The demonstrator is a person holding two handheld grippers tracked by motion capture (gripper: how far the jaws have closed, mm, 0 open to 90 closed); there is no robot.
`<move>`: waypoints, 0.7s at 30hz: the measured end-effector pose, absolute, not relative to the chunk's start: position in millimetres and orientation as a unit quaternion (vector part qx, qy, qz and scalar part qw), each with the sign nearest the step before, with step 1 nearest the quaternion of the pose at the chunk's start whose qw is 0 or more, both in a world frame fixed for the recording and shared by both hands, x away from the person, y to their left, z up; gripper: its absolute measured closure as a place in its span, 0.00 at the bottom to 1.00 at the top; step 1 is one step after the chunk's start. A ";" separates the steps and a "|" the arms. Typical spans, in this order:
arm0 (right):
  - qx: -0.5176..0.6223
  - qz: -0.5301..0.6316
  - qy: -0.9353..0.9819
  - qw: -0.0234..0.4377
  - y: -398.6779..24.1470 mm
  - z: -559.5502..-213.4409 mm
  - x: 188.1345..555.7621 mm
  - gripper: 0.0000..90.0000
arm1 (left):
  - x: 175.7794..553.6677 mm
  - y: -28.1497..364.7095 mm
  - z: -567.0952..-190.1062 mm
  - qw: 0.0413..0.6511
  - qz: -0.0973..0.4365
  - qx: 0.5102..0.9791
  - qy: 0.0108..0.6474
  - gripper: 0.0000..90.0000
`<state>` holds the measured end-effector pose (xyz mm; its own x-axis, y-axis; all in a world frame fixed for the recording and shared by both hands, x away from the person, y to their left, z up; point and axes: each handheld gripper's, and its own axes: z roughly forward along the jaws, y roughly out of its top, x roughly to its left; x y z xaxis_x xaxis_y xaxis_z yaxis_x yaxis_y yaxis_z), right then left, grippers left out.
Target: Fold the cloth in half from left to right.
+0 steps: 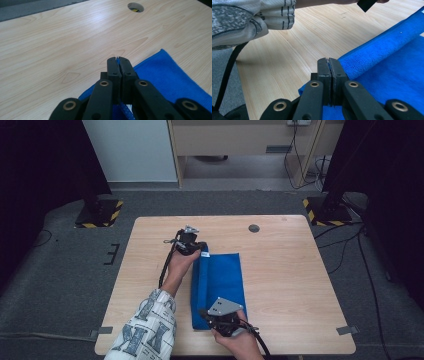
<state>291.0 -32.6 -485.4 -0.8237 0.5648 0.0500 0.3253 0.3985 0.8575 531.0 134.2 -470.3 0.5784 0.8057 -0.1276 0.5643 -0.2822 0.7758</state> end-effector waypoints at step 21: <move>0.286 0.456 0.833 0.132 -72.3 -483.2 289.9 0.99 | 537.4 84.6 -478.2 0.409 0.126 0.798 0.425 0.98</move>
